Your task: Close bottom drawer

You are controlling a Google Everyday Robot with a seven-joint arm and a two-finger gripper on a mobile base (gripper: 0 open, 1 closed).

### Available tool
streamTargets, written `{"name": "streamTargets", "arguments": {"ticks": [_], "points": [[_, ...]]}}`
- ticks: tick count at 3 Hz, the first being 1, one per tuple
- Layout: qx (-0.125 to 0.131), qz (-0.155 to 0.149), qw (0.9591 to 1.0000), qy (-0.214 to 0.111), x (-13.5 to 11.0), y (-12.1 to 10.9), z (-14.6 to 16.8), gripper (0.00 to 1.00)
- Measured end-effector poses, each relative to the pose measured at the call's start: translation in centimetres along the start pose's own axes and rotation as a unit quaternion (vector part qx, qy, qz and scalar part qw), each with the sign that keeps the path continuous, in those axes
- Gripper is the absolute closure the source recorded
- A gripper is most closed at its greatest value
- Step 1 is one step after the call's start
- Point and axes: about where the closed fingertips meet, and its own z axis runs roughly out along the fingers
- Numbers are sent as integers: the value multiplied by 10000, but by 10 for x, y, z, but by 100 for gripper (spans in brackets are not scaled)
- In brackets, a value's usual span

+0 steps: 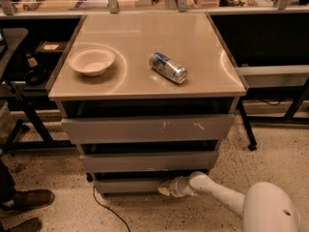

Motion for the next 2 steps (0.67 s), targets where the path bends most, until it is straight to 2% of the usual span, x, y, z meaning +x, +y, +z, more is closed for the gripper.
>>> {"name": "streamTargets", "arguments": {"ticks": [1, 2], "points": [[0, 0, 10000, 0, 0, 0, 0, 100], [75, 178, 9996, 213, 19, 8, -21, 100]]}}
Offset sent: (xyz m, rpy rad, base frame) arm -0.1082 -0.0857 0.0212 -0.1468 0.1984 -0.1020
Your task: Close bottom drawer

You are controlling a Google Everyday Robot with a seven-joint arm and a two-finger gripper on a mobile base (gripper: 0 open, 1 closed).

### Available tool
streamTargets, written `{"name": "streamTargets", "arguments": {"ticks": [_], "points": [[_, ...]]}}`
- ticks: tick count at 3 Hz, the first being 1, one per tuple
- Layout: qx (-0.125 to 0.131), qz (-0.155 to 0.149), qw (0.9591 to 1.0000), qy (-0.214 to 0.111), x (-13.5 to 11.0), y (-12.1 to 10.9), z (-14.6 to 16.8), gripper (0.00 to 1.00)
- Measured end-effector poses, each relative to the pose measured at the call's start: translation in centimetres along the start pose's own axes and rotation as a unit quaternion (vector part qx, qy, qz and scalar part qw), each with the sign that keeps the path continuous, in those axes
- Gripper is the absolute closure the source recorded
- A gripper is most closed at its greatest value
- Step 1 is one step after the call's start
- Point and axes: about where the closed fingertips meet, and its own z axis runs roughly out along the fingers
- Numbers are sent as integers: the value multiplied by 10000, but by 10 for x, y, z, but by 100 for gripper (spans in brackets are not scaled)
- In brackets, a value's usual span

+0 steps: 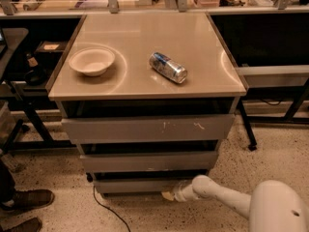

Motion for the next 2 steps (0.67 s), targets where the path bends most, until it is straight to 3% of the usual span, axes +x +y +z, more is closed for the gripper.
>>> {"name": "streamTargets", "arguments": {"ticks": [1, 2], "points": [[942, 477, 9940, 270, 35, -45, -93, 100], [1402, 618, 9879, 250, 30, -59, -135, 82]]}}
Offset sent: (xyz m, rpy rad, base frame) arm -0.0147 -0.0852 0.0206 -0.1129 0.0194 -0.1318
